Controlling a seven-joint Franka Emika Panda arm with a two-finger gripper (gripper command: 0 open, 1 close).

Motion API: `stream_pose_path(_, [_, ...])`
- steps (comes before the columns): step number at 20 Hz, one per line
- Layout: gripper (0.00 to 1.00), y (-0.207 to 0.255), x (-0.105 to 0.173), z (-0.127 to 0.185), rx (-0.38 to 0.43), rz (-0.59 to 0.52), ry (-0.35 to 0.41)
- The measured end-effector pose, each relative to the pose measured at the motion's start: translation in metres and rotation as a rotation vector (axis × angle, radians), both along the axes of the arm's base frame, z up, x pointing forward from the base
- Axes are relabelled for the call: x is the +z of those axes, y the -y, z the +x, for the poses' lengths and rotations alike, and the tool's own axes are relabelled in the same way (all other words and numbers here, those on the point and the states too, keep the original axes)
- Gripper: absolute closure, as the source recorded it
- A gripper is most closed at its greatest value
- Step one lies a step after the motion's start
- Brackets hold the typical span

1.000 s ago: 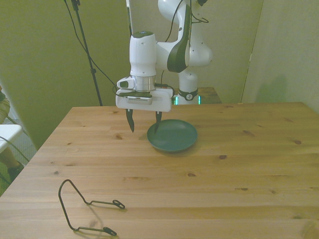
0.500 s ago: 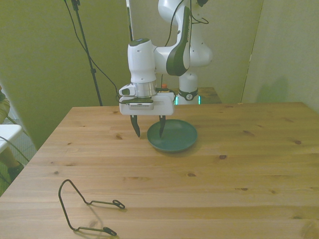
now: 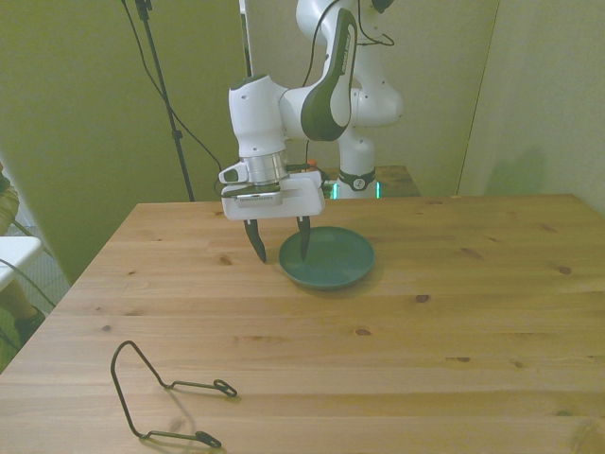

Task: Load the plate

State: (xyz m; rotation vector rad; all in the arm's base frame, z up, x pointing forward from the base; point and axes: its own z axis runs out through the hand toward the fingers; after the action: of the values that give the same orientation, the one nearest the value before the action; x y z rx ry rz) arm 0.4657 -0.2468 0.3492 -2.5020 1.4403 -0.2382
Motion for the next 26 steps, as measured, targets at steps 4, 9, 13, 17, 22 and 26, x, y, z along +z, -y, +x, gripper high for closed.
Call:
stream_pose_path(4, [0.00,0.003,0.000,0.001,-0.003,0.040,0.005])
stream_pose_path(9, [1.00,-0.006,0.000,0.015,0.016,0.111,0.009])
stream_pose_path(13, [1.00,-0.008,0.001,0.021,0.026,0.137,-0.004])
stream_pose_path(17, [1.00,-0.008,-0.002,0.023,0.033,0.149,-0.020])
stream_pose_path(22, [1.00,-0.006,-0.005,0.023,0.043,0.171,-0.047])
stream_pose_path(26, [1.00,-0.004,-0.007,0.022,0.043,0.176,-0.058])
